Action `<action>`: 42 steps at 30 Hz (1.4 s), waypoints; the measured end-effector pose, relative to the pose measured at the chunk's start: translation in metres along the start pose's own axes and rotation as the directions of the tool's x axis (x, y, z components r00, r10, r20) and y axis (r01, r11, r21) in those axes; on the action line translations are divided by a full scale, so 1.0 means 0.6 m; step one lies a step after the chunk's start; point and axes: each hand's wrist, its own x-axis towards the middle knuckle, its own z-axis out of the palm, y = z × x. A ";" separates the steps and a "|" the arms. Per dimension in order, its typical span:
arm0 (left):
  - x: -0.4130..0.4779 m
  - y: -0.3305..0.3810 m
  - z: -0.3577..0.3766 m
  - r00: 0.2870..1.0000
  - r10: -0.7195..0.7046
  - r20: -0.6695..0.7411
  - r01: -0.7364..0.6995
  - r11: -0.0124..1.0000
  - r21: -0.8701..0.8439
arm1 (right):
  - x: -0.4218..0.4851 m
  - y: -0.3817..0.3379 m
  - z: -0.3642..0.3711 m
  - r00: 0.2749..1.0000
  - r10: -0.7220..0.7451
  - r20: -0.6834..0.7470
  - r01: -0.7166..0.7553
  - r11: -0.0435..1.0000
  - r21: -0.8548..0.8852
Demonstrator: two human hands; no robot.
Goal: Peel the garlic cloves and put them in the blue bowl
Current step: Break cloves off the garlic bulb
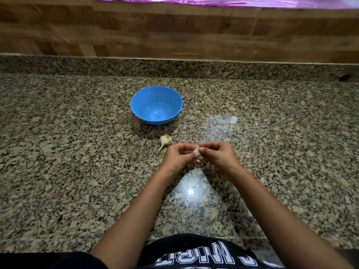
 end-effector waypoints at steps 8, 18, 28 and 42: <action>0.001 0.000 -0.009 0.999 0.023 -0.027 -0.021 0.995 0.096 | -0.005 -0.001 0.000 0.990 -0.127 0.060 0.139 0.941 -0.309; 0.003 -0.002 -0.010 1.000 0.023 0.007 -0.023 0.998 0.057 | -0.004 0.006 -0.005 0.990 -0.134 0.044 0.141 0.937 -0.319; 0.006 0.000 -0.012 1.000 -0.009 0.018 0.009 1.000 -0.002 | -0.004 0.010 -0.004 0.995 -0.100 -0.003 0.097 0.973 -0.210; 0.007 -0.008 -0.008 0.999 0.010 -0.045 -0.013 0.998 -0.069 | -0.003 0.011 0.004 0.999 -0.035 0.012 0.037 0.928 -0.370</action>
